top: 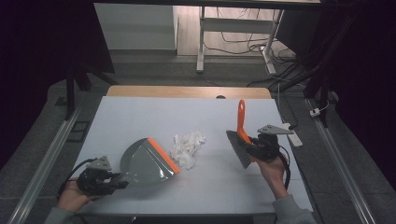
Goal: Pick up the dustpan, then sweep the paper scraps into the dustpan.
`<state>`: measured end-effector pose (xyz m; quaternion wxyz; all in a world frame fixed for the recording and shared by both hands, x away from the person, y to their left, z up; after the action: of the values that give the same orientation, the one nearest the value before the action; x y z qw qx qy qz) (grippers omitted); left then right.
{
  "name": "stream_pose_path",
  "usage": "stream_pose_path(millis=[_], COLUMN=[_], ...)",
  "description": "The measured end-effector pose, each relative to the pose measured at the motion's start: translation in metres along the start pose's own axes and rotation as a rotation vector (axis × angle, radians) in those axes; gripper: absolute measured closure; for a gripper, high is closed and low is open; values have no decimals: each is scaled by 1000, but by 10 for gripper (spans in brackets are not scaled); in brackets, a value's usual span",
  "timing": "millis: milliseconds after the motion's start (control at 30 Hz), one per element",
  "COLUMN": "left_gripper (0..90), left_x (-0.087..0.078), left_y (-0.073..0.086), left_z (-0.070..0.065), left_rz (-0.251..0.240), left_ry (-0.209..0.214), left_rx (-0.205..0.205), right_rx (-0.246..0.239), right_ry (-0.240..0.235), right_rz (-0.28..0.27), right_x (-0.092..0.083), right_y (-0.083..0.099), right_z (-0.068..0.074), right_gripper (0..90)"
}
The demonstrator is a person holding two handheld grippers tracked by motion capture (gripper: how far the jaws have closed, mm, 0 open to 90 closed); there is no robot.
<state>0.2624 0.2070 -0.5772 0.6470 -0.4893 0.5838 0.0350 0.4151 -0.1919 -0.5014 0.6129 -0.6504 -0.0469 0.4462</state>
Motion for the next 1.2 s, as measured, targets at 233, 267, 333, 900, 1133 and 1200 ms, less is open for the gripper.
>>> stream_pose_path(millis=[233, 267, 333, 900, 1133, 1200], left_gripper=[618, 618, 618, 618, 618, 618], left_x=[8, 9, 11, 14, 14, 14], left_y=[-1, -1, -1, 1, 1, 1], left_z=[-6, -8, -10, -11, -11, -11], left_rz=[22, 26, 37, 60, 60, 59], left_ry=[22, 27, 35, 39, 36, 35], left_rx=[26, 33, 49, 66, 66, 65], right_rx=[-9, -11, -5, -27, -29, -28], right_ry=[-5, -2, -7, -45, -50, -50], right_rz=[3, 8, 5, 18, 17, 16], right_x=[8, 13, 18, 66, 71, 73], right_y=[-3, -4, -8, -28, -32, -34], right_z=[3, 4, 5, 16, 18, 18], right_gripper=[702, 703, 702, 702, 702, 702])
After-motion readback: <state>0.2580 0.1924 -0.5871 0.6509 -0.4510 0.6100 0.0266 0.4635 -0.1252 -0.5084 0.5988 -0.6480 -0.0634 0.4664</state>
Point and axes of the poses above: each handheld gripper's, and its own axes: x roughly forward along the jaws, y roughly out of its underside, z roughly to its left, the point moved 10 cm from there along x, roughly forward along the jaws, and after that the axes turned 2 degrees about -y, right-handed, at the moved point
